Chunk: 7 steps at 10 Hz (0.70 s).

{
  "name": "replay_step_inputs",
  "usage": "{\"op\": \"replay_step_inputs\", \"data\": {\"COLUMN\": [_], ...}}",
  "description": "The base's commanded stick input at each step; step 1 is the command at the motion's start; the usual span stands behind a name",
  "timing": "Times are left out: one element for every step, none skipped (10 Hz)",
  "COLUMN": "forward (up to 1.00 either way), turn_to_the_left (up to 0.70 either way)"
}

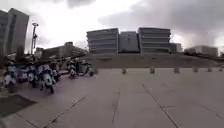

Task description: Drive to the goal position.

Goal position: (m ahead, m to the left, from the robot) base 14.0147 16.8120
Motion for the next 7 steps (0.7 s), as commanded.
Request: {"op": "replay_step_inputs", "data": {"forward": [1.00,1.00,1.00,1.00,1.00,1.00,1.00], "turn_to_the_left": [0.04,0.02,0.01,-0.01,-0.02,-0.02,-0.03]}}
